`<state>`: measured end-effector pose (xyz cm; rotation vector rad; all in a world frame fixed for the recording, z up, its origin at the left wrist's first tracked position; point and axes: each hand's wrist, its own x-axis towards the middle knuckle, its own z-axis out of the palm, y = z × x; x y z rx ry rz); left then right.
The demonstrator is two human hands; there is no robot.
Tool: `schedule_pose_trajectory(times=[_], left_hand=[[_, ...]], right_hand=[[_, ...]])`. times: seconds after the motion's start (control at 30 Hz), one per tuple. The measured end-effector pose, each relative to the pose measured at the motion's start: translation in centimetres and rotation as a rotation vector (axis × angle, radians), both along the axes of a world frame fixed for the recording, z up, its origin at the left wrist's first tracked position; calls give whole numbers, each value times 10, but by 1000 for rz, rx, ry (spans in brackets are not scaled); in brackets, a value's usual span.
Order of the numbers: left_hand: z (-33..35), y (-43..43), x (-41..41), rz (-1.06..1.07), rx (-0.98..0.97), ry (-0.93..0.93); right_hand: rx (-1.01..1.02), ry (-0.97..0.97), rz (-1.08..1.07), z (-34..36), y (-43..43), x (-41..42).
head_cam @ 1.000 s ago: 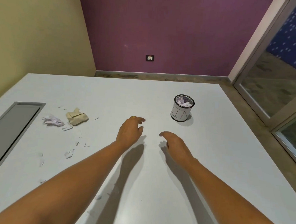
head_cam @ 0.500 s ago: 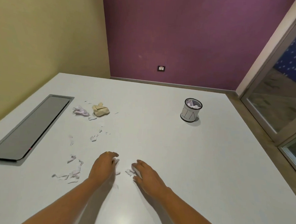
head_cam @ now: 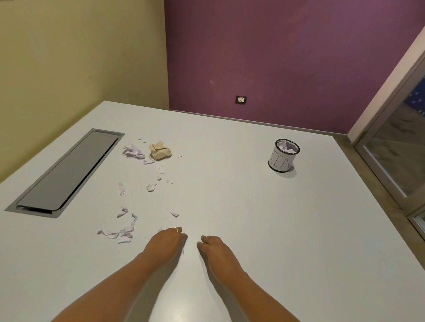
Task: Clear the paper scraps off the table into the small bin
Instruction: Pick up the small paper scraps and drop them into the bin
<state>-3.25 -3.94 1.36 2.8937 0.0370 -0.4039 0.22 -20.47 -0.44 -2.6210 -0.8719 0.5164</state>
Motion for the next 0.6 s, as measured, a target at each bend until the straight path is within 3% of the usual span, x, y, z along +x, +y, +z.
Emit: schedule_pose_trajectory(times=[0.13, 0.27, 0.4, 0.6], left_hand=[[3, -2, 1, -23, 133, 9], [3, -6, 4, -8, 214, 39], [4, -4, 6, -20, 216, 38], [15, 2, 10, 76, 87, 35]], right_hand=[[113, 82, -122, -2, -4, -6], [97, 9, -128, 4, -8, -8], [17, 73, -156, 5, -17, -9], [3, -38, -121, 5, -25, 2]])
